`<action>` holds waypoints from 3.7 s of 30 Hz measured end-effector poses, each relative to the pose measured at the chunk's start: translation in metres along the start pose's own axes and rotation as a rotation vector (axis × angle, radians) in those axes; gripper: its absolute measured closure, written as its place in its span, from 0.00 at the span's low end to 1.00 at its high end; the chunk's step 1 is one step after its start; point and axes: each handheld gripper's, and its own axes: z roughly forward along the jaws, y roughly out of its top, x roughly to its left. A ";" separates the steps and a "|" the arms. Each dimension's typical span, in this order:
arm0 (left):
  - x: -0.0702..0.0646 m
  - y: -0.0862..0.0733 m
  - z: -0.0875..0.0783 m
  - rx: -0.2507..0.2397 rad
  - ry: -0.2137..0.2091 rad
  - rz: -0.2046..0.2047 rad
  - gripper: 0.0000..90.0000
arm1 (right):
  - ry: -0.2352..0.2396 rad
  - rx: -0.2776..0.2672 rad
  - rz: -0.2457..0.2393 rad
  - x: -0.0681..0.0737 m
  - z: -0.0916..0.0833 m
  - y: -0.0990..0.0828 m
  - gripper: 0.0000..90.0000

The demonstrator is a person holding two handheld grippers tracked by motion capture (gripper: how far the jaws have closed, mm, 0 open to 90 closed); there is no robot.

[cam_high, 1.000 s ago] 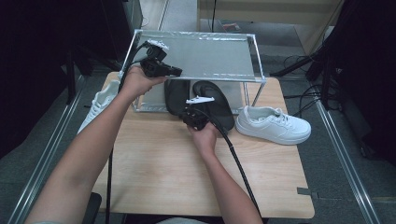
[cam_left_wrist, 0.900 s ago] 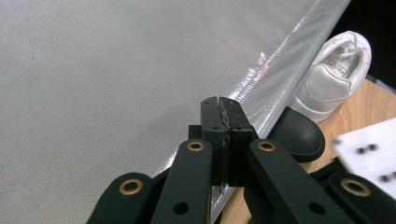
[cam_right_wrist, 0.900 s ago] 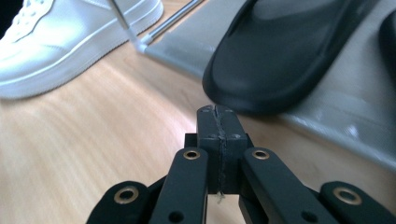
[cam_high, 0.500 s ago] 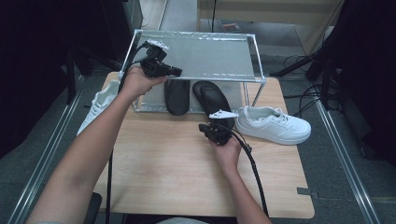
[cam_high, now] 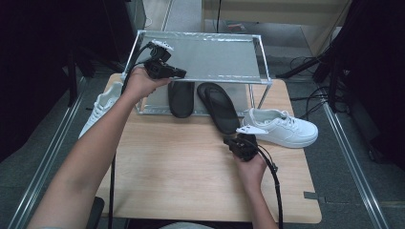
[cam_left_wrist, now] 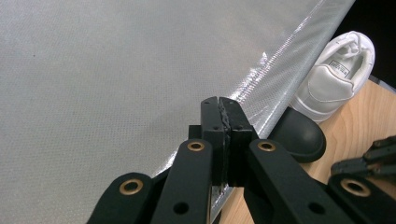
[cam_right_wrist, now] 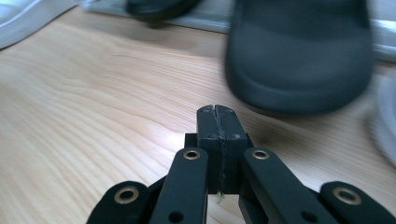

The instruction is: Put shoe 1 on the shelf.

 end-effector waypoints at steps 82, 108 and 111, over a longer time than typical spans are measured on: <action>-0.020 -0.011 -0.040 -0.003 -0.080 0.039 0.52 | 0.163 0.009 -0.155 0.014 -0.020 0.061 0.66; -0.053 -0.090 -0.027 0.038 -0.104 0.075 0.44 | 0.144 -0.030 -0.158 -0.011 -0.081 0.032 0.58; -0.054 -0.100 -0.024 0.037 -0.108 0.061 0.44 | 0.131 -0.024 -0.173 -0.011 -0.084 0.029 0.58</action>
